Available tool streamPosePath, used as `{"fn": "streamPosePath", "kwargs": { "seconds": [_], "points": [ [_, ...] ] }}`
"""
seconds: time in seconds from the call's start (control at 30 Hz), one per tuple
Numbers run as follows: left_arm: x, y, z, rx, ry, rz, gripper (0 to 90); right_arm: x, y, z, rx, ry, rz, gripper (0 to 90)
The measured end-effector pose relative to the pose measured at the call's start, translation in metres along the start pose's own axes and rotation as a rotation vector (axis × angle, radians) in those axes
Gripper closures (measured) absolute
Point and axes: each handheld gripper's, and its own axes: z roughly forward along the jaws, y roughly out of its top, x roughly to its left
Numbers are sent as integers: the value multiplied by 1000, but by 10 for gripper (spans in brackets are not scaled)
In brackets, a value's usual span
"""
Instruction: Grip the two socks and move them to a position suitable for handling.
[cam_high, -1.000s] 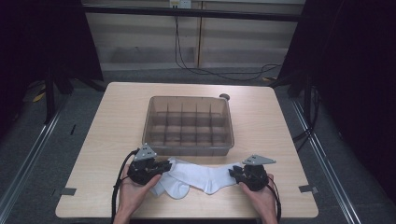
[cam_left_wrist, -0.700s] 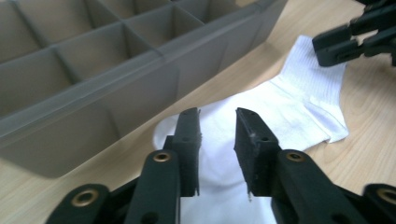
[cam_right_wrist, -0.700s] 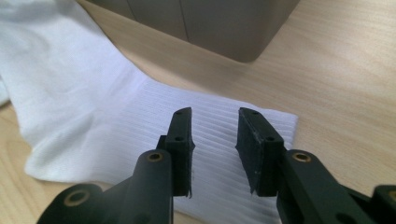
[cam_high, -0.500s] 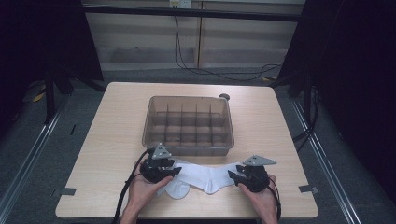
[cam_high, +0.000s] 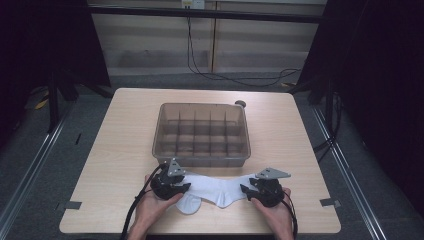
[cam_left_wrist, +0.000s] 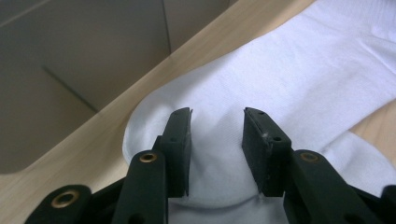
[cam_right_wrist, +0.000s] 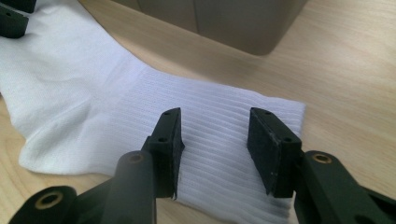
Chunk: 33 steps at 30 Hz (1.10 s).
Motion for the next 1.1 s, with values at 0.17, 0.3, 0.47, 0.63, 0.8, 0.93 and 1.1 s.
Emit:
{"fn": "streamPosePath", "kwargs": {
  "seconds": [0.17,0.3,0.47,0.63,0.8,0.93,1.1],
  "points": [
    [3,-6,-8,7,-3,1,691,7,1,-1,-4,19,-17,546],
    [8,-3,-20,-65,-37,-32,737,0,1,-9,-54,-3,13,531],
    [12,1,-14,-27,16,-28,637,-10,1,-10,-37,-52,38,494],
    [12,0,-1,9,32,-35,557,-10,-3,-3,-3,-82,32,460],
    [11,1,-1,11,31,-4,793,-8,-3,-2,-11,-62,19,619],
    [12,3,-6,9,22,-7,851,-6,-2,-2,-13,-53,11,774],
    [5,11,-23,-53,-7,1,855,-12,1,-11,-47,-43,42,824]
  ]
}}
